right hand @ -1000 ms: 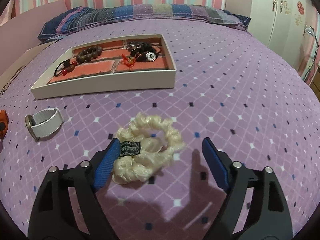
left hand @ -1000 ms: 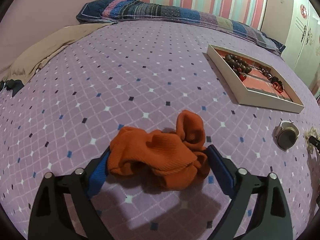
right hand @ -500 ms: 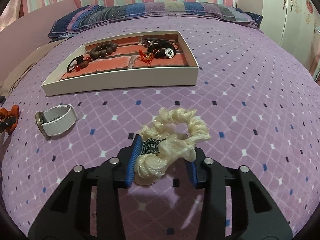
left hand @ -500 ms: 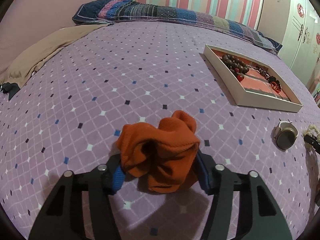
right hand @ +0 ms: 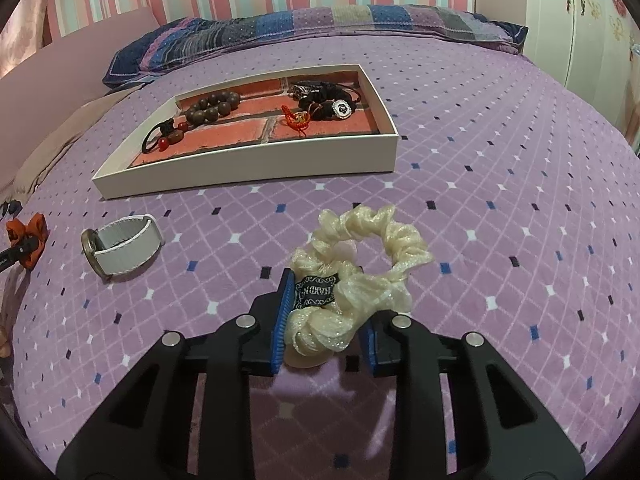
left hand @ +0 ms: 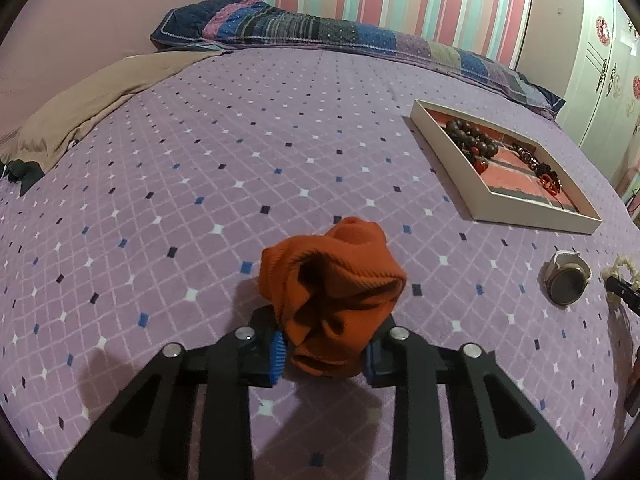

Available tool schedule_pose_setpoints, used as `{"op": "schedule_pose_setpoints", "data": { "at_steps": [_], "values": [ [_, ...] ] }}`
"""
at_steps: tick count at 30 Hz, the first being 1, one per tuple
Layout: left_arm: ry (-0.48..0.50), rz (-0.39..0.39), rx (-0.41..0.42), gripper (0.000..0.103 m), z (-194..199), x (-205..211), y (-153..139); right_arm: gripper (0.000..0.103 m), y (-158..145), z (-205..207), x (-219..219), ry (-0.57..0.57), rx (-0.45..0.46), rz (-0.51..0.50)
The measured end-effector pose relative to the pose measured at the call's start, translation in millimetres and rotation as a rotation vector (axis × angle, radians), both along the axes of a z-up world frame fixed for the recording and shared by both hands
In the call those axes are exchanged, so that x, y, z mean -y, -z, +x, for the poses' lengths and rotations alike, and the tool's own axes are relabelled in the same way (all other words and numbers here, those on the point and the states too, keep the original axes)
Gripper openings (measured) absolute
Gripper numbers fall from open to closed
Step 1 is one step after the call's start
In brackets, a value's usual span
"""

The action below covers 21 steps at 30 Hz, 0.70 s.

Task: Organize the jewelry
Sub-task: 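Carry cream scrunchie in right tool to tray while left tool carries orange scrunchie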

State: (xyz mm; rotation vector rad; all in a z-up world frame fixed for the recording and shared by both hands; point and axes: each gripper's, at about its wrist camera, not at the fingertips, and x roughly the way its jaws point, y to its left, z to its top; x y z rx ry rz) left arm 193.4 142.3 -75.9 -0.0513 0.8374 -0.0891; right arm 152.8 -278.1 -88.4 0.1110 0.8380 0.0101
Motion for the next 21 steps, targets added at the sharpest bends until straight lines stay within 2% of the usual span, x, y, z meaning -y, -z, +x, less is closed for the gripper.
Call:
{"op": "schedule_pose_setpoints", "data": {
  "at_steps": [13,21],
  "values": [
    [-0.012,-0.012,0.041,0.026,-0.5,-3.2,-20.2,0.026,-8.7,-0.8,9.9,0.015,0.029,0.018],
    [0.004,-0.023,0.074,0.026,9.6,13.2,-43.8,0.026,-21.2,9.0,11.9,0.011,0.054,0.003]
  ]
}}
